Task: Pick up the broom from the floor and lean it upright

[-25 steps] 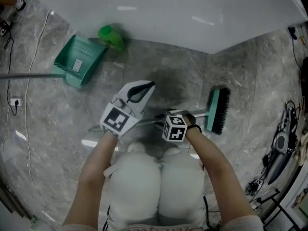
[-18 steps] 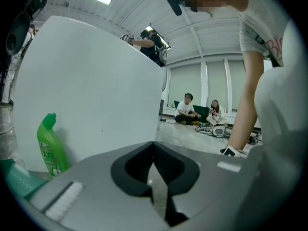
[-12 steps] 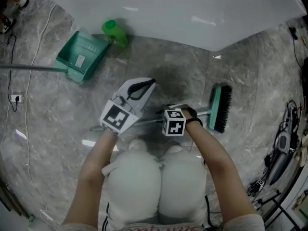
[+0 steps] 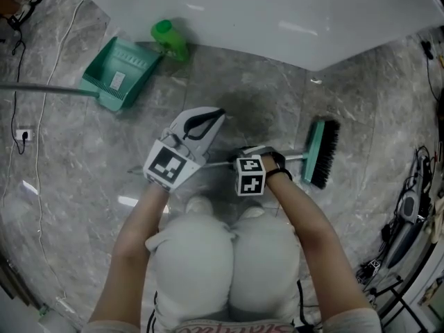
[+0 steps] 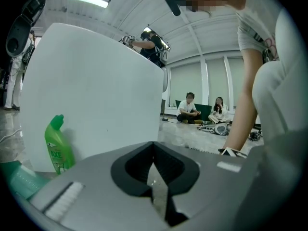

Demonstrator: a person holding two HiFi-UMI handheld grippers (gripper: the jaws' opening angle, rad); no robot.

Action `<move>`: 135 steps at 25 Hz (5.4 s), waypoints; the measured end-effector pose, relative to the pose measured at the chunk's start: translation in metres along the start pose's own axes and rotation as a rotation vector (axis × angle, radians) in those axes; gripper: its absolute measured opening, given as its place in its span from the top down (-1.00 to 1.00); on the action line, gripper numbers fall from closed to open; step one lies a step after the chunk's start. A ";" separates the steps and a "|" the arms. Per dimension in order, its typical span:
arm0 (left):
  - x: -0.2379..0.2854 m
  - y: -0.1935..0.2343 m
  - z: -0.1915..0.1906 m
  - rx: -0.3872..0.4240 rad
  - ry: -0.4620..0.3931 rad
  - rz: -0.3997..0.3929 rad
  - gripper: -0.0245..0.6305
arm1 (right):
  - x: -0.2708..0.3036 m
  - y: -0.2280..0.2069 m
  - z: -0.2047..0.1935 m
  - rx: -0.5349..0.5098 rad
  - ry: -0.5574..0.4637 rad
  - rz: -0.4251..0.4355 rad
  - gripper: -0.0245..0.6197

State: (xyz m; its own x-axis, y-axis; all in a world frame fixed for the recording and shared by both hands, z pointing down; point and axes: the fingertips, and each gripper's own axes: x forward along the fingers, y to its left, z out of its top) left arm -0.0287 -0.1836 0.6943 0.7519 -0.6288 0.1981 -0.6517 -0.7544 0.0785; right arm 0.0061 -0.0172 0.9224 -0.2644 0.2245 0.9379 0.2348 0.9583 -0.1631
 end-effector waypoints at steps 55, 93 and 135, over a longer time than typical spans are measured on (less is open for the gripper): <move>0.073 0.033 0.186 0.267 -0.273 -0.049 0.93 | -0.405 -0.254 -0.030 0.787 -0.796 -1.519 0.66; 0.023 0.005 0.312 0.085 -0.182 0.007 0.93 | -0.563 -0.149 0.093 0.650 -0.974 -1.273 0.92; -0.089 -0.080 0.638 0.066 -0.299 0.018 0.93 | -0.858 0.003 0.200 0.631 -1.073 -1.146 0.92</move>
State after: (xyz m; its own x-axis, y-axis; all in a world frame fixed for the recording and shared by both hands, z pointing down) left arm 0.0201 -0.1872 0.0471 0.7431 -0.6619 -0.0982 -0.6642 -0.7474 0.0116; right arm 0.0470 -0.1711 0.0556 -0.5533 -0.8291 0.0798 -0.8268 0.5583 0.0679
